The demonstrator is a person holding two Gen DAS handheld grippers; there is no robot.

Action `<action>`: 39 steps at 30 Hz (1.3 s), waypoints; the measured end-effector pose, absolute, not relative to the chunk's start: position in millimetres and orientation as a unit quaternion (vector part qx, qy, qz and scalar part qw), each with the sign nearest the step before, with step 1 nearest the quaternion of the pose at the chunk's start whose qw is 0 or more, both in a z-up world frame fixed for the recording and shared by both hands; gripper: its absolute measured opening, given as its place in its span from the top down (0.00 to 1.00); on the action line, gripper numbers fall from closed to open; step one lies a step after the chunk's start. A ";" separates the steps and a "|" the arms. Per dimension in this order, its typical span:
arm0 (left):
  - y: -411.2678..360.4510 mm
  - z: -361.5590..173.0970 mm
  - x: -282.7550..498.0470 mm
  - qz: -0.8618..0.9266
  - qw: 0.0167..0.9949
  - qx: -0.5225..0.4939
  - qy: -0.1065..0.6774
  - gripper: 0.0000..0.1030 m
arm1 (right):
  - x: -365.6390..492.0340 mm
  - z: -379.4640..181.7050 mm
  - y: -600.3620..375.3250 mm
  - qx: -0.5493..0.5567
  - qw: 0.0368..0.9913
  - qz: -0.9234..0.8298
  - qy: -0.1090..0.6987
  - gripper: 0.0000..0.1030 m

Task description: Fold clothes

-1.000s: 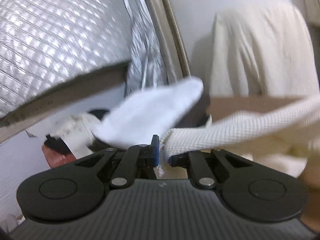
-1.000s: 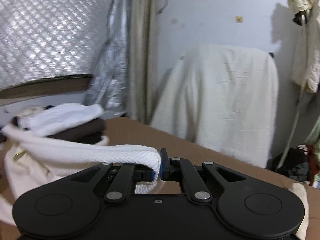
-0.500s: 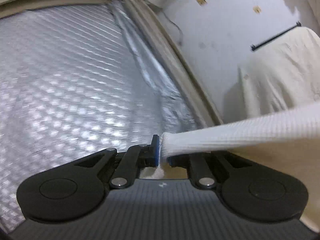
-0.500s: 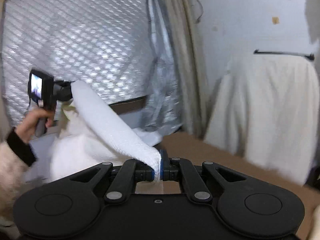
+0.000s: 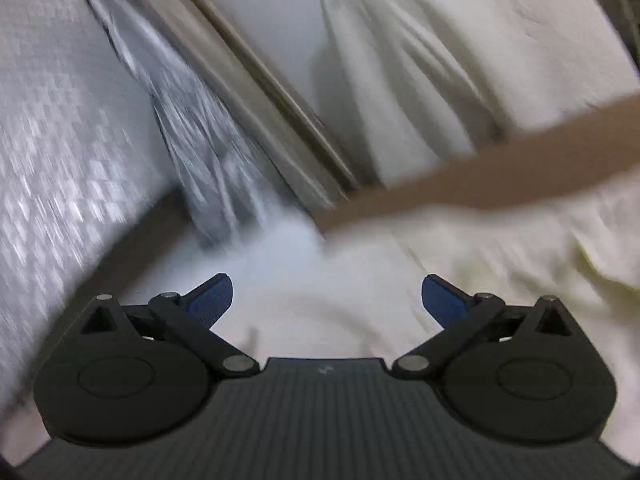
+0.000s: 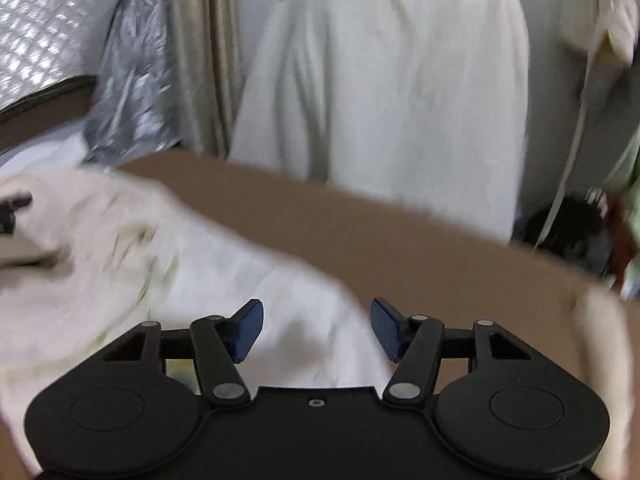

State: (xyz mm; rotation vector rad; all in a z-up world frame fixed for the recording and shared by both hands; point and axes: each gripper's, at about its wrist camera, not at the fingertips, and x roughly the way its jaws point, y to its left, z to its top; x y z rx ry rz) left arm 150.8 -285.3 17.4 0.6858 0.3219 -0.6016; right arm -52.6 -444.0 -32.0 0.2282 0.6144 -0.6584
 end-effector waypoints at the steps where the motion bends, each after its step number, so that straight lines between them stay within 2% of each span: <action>1: -268.6 3.4 148.0 -0.292 0.883 0.319 0.181 0.00 | -62.2 -44.6 -437.7 0.122 0.897 -0.309 0.293 0.37; 5: -199.0 -38.5 145.1 -0.251 0.891 0.267 0.267 0.00 | -88.7 -84.8 -421.6 0.215 0.900 -0.289 0.246 0.37; 8: -154.5 -46.4 162.3 -0.204 0.899 0.250 0.297 0.00 | -90.0 -104.3 -421.6 0.303 0.883 -0.272 0.234 0.37; 13: -108.8 -30.6 192.1 -0.157 0.913 0.191 0.325 0.00 | -80.7 -106.1 -383.9 0.323 0.890 -0.235 0.218 0.37; 16: -90.4 -24.7 207.4 -0.184 0.906 0.136 0.356 0.00 | -71.5 -114.8 -362.5 0.352 0.886 -0.180 0.241 0.37; 23: -67.8 -38.3 237.4 -0.224 0.876 0.043 0.426 0.00 | -59.8 -124.0 -302.4 0.325 0.889 -0.087 0.310 0.37; 27: -65.4 -58.1 244.5 -0.173 0.858 0.066 0.479 0.00 | -52.7 -121.7 -276.9 0.253 0.899 -0.027 0.357 0.37; 31: -63.6 -66.2 250.0 -0.176 0.849 0.051 0.495 0.00 | -34.8 -138.4 -266.9 0.221 0.893 -0.013 0.393 0.37; 39: -60.1 -80.4 260.3 -0.185 0.832 0.020 0.522 0.00 | -6.5 -166.9 -266.2 0.257 0.894 -0.024 0.368 0.37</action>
